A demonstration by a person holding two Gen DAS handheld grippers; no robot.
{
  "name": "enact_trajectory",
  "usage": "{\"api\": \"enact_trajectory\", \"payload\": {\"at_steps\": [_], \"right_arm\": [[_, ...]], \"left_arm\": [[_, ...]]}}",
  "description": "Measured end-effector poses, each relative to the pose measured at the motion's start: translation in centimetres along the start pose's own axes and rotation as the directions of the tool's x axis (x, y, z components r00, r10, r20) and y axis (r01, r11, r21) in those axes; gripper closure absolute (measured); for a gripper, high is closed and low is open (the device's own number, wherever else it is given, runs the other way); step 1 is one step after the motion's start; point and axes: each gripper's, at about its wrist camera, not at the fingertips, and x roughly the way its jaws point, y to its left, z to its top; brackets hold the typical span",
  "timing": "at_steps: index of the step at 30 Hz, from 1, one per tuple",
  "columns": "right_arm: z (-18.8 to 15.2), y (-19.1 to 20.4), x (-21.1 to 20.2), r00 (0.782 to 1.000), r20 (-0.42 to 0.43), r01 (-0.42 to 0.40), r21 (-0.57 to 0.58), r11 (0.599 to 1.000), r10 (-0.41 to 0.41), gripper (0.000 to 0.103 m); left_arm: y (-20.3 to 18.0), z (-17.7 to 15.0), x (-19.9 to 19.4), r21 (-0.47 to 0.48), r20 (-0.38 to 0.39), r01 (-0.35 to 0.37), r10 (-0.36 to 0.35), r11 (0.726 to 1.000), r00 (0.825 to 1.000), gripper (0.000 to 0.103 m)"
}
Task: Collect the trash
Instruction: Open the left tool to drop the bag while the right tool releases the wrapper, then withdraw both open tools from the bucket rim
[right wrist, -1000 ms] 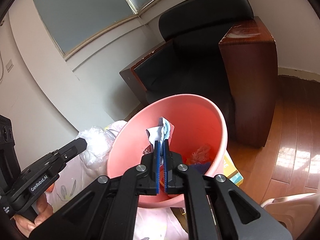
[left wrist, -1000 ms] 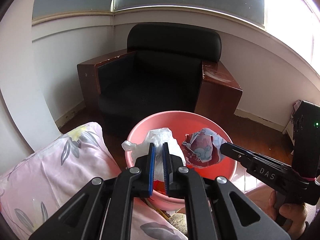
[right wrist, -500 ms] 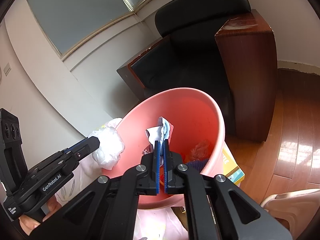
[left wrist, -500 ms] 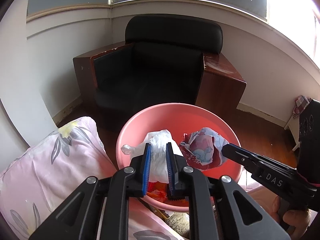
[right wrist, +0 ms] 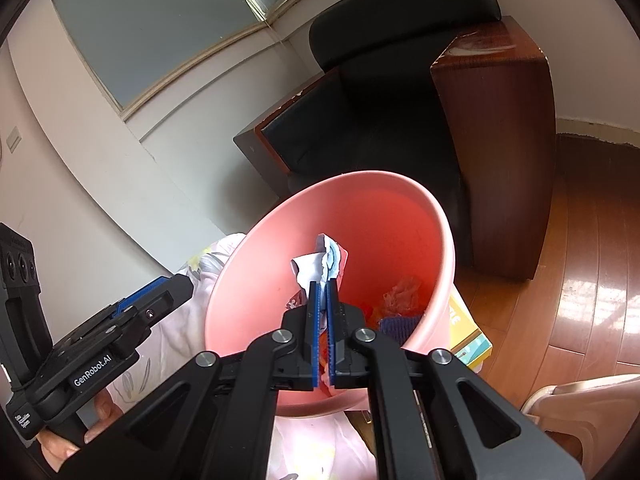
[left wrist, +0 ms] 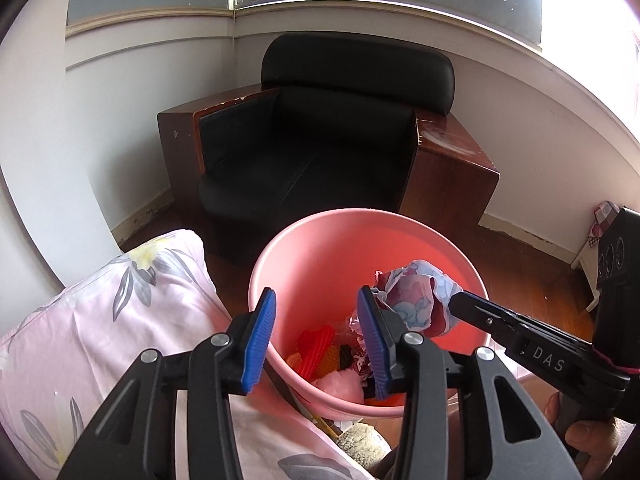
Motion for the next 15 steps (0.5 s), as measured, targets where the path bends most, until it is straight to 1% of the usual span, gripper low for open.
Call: {"api": "enact_trajectory", "payload": {"at_steps": [7,8,9,10,11,12,15], "right_arm": [[0.02,0.25,0.14,1.000,-0.002,0.013,0.009,1.000,-0.013,0.099],[0.03,0.25,0.11,1.000,-0.002,0.016,0.011,1.000,-0.016,0.096],[0.04,0.28,0.08,1.000,-0.001,0.016,0.013,1.000,-0.016,0.087],[0.03,0.31,0.00,1.000,0.001,0.016,0.013,1.000,-0.016,0.080],[0.03,0.36,-0.11,1.000,0.007,0.012,0.013,1.000,-0.012,0.071],[0.03,0.43,-0.19,1.000,0.010,0.006,0.012,1.000,-0.006,0.069],[0.03,0.75,-0.35,1.000,0.012,0.006,0.002,1.000,-0.006,0.068]], "left_arm": [[0.40,-0.48,-0.56,-0.013,-0.001,0.002,-0.002,1.000,1.000,0.061],[0.44,-0.47,-0.62,-0.016,-0.002,0.003,-0.003,1.000,1.000,0.061],[0.47,-0.49,-0.66,-0.018,-0.001,0.003,-0.003,1.000,1.000,0.061],[0.53,-0.49,-0.71,-0.020,-0.001,0.004,-0.004,1.000,1.000,0.061],[0.60,-0.50,-0.78,-0.024,-0.002,0.006,-0.006,1.000,1.000,0.061],[0.57,-0.48,-0.83,-0.027,-0.002,0.007,-0.007,1.000,1.000,0.061],[0.70,-0.50,-1.00,-0.033,-0.002,0.008,-0.008,0.999,1.000,0.061]]}}
